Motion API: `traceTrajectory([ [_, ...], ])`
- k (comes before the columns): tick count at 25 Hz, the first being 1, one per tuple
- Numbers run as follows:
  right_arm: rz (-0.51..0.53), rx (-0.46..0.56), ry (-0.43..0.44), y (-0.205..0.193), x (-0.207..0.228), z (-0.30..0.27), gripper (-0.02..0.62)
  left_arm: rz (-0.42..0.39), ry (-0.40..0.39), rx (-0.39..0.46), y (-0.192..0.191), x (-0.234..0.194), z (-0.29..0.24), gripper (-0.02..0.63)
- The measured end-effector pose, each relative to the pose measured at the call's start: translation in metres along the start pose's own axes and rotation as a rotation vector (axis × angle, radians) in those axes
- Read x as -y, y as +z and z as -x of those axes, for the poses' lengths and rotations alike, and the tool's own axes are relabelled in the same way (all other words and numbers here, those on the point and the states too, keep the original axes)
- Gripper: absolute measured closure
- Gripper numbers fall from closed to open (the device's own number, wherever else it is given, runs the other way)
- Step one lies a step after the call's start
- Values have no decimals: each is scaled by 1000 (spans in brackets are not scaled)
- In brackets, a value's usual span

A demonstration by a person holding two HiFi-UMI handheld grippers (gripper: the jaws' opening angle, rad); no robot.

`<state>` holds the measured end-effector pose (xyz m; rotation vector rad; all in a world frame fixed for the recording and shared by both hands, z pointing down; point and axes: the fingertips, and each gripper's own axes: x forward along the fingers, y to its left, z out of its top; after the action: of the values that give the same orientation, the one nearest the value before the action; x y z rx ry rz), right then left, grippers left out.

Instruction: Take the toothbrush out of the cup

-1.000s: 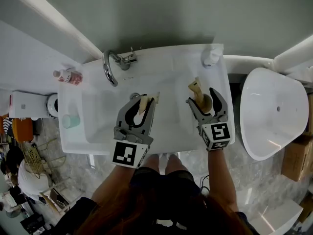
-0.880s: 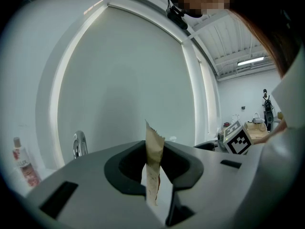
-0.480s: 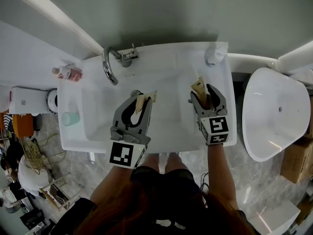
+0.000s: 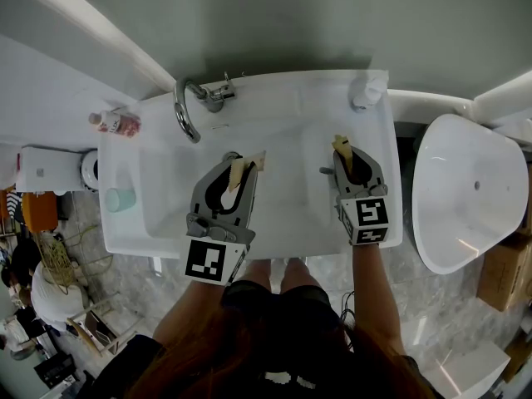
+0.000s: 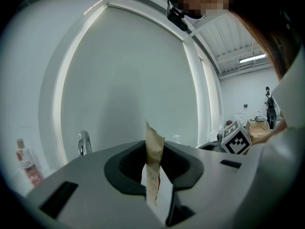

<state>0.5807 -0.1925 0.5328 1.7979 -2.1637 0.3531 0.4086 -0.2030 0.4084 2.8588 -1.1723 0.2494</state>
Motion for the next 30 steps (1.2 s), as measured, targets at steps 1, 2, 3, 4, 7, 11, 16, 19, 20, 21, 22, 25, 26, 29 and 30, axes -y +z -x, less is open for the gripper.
traceTrajectory([
  [1,2,5,-3,1,0,1,527,12,6,10,2,0,-1,517],
  [2,2,11,-5,3,1,2,534,23,11,19,5,-1,-1,517],
  [3,0,19,-7,5,1,4,537,26,13,24,7,-1,-2,517],
  [4,-3,28,-8,8,2,6,540,21,12,23,8,0,-2,517],
  [7,-4,60,-15,22,4,16,544,-29,-10,3,6,4,2,517],
  [11,-7,110,-25,46,2,32,546,-36,-15,27,15,6,5,517],
  [16,-2,199,-50,89,-2,65,549,-47,-32,43,33,12,10,517],
  [19,27,253,-66,116,-7,87,551,-66,-41,65,47,15,14,517],
  [20,42,273,-71,126,-10,94,551,-58,-36,89,55,15,14,517],
  [21,57,293,-73,135,-12,101,551,-47,-30,117,63,14,15,517],
  [22,69,312,-73,141,-15,108,551,-40,-26,141,71,15,17,517],
  [25,75,371,-73,160,-21,131,552,-48,-28,172,88,16,26,517],
  [26,72,392,-74,167,-23,139,552,-53,-30,180,93,16,30,517],
  [29,78,449,-77,184,-34,160,552,-75,-34,190,104,14,41,517],
  [30,84,466,-77,189,-39,166,552,-85,-35,185,105,13,45,517],
])
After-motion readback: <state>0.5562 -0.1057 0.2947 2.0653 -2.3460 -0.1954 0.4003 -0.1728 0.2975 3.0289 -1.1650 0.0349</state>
